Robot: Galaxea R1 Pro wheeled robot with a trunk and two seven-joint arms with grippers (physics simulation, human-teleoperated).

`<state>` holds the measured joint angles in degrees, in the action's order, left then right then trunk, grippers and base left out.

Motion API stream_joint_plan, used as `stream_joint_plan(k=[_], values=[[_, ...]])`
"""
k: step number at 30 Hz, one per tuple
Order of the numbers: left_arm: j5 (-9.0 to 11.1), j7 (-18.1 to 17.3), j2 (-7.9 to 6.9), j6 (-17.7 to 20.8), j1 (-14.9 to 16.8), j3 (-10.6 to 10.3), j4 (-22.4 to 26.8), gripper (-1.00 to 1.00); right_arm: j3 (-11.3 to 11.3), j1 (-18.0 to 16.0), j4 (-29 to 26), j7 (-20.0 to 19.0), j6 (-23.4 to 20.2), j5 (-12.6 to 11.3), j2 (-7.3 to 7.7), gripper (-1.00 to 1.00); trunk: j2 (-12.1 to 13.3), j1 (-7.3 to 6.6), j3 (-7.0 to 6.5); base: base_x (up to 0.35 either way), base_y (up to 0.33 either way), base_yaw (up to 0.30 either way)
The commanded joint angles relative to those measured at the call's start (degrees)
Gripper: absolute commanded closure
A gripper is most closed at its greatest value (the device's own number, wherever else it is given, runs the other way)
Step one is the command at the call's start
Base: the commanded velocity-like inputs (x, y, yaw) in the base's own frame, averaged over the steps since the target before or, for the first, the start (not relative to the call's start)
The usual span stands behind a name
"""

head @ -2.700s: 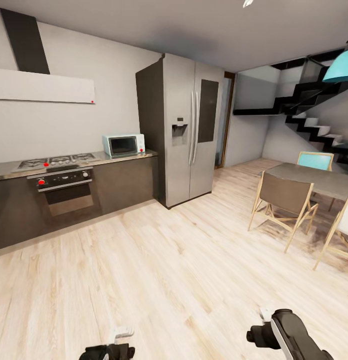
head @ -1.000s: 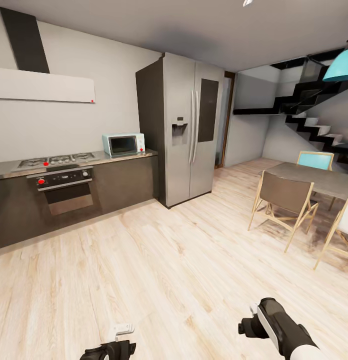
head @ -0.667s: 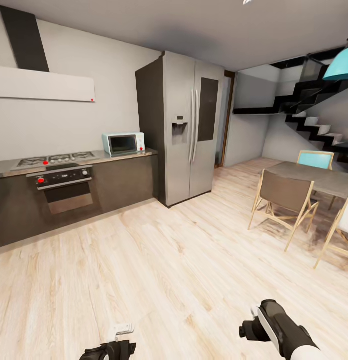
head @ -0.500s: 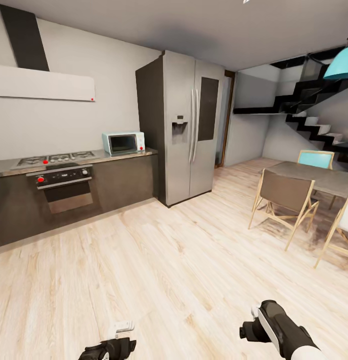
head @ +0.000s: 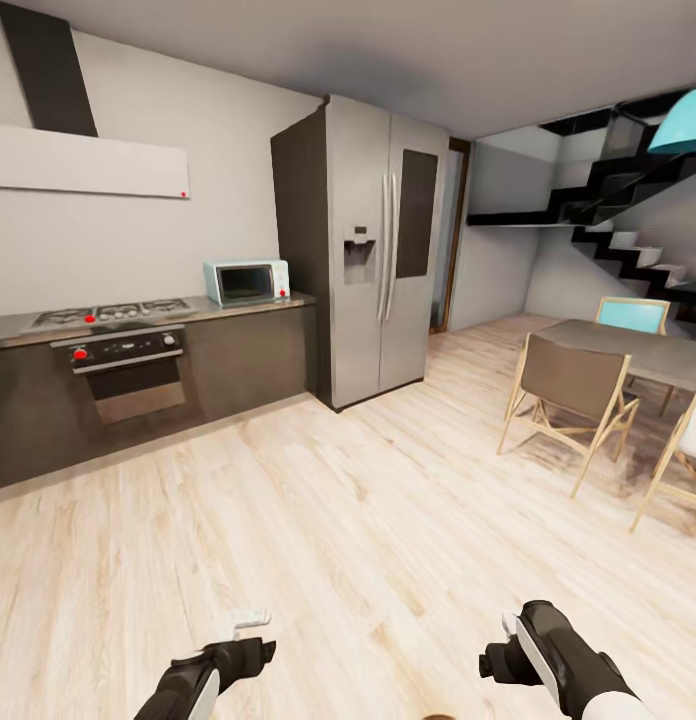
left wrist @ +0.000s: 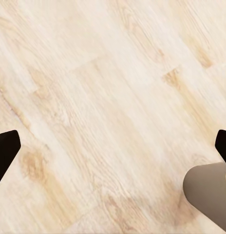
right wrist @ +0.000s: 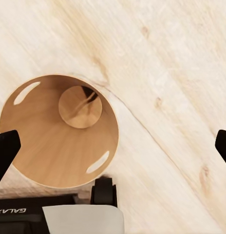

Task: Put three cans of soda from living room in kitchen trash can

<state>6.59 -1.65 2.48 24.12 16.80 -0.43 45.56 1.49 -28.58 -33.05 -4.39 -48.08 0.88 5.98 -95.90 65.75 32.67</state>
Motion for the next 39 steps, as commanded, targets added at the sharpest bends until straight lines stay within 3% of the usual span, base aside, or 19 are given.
stream_joint_plan(k=[1, 39], values=[[0.00, -0.01, 0.02, -0.01, -0.01, 0.00, 0.10, -1.00, 0.00, -0.01, 0.00, 0.00, 0.00, 0.00, 0.02, -1.00, -0.42, 0.23, 0.18, 0.000, 0.000, 0.000], [-0.09, -0.01, -0.01, -1.52, -0.02, -0.18, -0.33, -1.00, -0.09, 0.02, 1.46, 0.00, 0.00, 0.08, -0.03, -1.00, -15.66, 8.57, 7.01, 0.000, 0.000, 0.000]])
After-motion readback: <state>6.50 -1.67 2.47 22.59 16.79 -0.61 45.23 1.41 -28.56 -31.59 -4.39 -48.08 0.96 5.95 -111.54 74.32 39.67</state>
